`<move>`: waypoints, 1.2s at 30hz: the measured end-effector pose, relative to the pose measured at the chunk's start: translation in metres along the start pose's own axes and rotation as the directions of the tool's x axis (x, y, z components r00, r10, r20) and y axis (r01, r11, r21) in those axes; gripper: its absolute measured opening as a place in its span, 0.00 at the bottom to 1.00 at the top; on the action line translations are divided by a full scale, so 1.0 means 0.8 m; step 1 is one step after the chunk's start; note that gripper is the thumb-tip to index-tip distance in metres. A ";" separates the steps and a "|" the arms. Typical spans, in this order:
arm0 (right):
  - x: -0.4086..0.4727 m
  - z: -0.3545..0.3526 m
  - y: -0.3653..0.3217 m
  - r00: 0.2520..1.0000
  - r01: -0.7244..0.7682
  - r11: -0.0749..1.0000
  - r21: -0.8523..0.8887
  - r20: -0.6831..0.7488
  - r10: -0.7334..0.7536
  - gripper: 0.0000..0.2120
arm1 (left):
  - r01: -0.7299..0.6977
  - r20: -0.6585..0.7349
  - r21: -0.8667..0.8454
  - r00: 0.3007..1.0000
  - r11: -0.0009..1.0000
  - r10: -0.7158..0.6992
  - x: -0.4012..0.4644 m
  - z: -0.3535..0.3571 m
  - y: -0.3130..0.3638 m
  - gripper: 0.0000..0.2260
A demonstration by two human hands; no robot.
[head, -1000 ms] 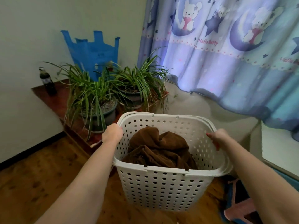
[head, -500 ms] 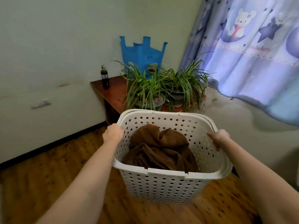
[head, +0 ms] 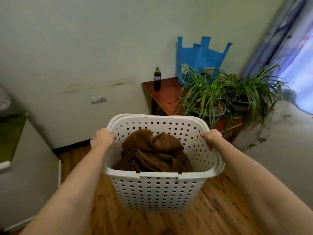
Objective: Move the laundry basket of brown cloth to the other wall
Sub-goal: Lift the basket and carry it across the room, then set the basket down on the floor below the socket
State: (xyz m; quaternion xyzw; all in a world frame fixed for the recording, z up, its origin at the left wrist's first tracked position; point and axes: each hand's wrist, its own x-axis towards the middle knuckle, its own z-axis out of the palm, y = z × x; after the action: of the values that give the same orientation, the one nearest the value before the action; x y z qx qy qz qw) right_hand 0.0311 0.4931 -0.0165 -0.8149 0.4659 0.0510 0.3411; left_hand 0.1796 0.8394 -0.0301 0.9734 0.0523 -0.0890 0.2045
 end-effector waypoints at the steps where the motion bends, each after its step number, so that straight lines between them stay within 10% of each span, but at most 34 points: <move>1: 0.008 0.009 -0.014 1.000 0.023 1.000 -0.014 0.005 -0.023 0.18 | 0.025 -0.004 -0.011 1.000 1.000 -0.025 0.009 -0.002 -0.009 0.19; 18: 0.190 0.173 -0.348 0.932 0.339 0.930 -0.139 0.182 -0.313 0.19 | 0.367 -0.106 -0.165 0.916 0.916 -0.386 0.223 -0.048 -0.092 0.20; 36: 0.296 0.422 -0.601 0.955 0.239 0.961 -0.138 0.210 -0.208 0.20 | 0.337 -0.028 -0.122 0.939 0.933 -0.343 0.594 -0.104 -0.216 0.20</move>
State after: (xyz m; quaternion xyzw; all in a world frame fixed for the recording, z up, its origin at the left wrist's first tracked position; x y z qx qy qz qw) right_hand 0.6247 0.6857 -0.1242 -0.8785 0.3294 0.1286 0.3212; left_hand 0.6331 1.0619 -0.1152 0.9381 0.2300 -0.0960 0.2405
